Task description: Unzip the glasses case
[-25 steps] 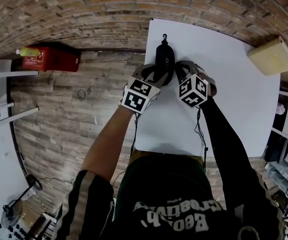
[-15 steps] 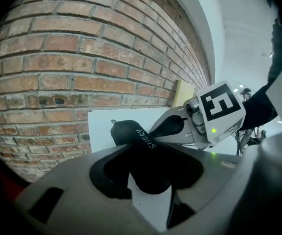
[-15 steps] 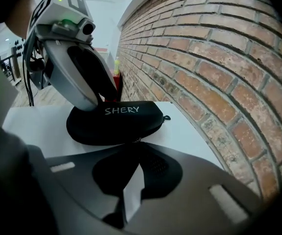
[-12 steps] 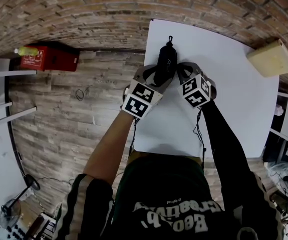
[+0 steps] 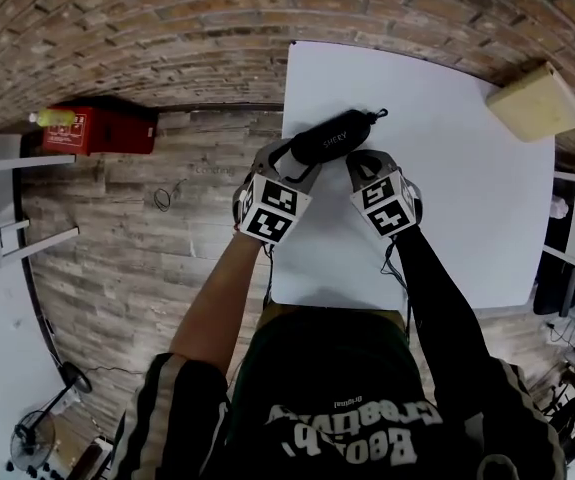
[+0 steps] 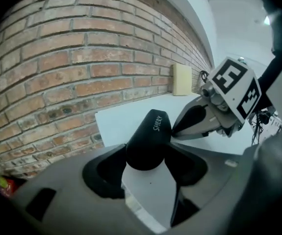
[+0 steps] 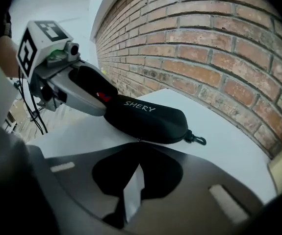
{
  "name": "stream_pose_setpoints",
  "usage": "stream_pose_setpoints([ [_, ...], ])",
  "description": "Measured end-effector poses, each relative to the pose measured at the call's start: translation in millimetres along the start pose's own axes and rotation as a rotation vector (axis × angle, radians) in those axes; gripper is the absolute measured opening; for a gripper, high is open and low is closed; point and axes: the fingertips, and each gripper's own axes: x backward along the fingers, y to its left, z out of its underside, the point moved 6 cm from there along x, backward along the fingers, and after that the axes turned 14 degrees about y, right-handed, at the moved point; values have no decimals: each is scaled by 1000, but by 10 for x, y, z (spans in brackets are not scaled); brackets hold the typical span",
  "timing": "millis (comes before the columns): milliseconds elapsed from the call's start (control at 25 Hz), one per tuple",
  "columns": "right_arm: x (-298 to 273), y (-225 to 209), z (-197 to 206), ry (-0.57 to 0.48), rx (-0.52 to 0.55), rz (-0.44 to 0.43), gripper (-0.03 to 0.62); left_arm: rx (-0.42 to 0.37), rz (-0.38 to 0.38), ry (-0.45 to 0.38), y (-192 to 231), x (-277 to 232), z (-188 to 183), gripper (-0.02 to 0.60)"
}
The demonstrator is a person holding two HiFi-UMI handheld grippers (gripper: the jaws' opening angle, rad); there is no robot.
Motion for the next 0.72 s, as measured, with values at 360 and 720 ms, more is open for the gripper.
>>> stream_pose_setpoints([
  [360, -8, 180, 11, -56, -33, -44, 14, -16, 19, -8, 21, 120, -76, 259],
  [720, -28, 193, 2, -60, -57, -34, 15, -112, 92, 22, -52, -101, -383, 227],
])
